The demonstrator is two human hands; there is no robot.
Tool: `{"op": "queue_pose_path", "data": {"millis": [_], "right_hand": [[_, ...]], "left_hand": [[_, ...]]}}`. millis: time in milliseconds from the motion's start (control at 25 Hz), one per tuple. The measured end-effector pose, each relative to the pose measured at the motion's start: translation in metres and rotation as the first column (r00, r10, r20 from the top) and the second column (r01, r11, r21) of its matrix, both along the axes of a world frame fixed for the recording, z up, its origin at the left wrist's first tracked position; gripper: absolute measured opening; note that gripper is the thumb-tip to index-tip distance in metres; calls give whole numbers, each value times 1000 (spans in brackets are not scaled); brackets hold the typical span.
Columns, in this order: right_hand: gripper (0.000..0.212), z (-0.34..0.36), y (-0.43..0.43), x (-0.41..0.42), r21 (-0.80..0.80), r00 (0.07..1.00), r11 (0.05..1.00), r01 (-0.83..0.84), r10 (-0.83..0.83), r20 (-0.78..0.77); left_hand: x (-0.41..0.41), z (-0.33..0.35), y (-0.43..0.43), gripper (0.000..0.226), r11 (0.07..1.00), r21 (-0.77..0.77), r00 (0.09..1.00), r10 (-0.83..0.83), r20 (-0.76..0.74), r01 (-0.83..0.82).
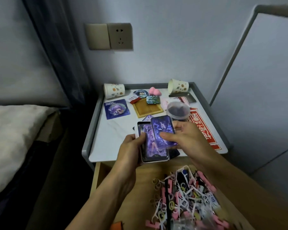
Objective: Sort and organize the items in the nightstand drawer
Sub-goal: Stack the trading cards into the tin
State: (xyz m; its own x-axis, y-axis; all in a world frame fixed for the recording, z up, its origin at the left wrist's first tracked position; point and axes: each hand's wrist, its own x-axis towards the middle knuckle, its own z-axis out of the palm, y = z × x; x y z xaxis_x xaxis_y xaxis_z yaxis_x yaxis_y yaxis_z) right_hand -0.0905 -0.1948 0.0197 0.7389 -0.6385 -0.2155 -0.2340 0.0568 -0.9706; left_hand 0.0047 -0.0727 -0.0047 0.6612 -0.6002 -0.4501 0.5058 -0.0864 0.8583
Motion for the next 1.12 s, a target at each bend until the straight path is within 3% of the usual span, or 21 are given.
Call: {"op": "queue_pose_path", "data": {"millis": [120, 280, 360, 480, 640, 840, 1120], "right_hand": [[26, -7, -6, -1, -11, 1000, 1000, 24, -24, -7], [27, -13, -4, -1, -146, 995, 989, 25, -38, -91], [31, -11, 0, -1, -304, 984, 953, -8, -46, -170], [39, -5, 2, -2, -577, 950, 812, -92, -102, -296], [37, -3, 1, -1, -457, 920, 875, -161, -35, -391], [32, -8, 5, 1, -452, 907, 870, -196, -15, -422], [44, -13, 21, 2, -666, 909, 713, -219, -100, -405]], "left_hand": [[-7, 1, -6, 30, 998, 12, 999, -54, 5, 54], [-13, -3, -8, 32, 999, -21, 999, -39, -23, 39], [-13, -4, -8, 31, 999, -44, 999, -20, -35, 18], [-13, -4, -7, 29, 998, -56, 999, -14, -43, 11], [-12, -5, -3, 29, 997, -78, 997, -15, -75, 10], [-12, -9, -3, 32, 997, -83, 996, -6, -86, -2], [-9, -12, 0, 29, 994, -107, 988, -7, -154, -10]]}}
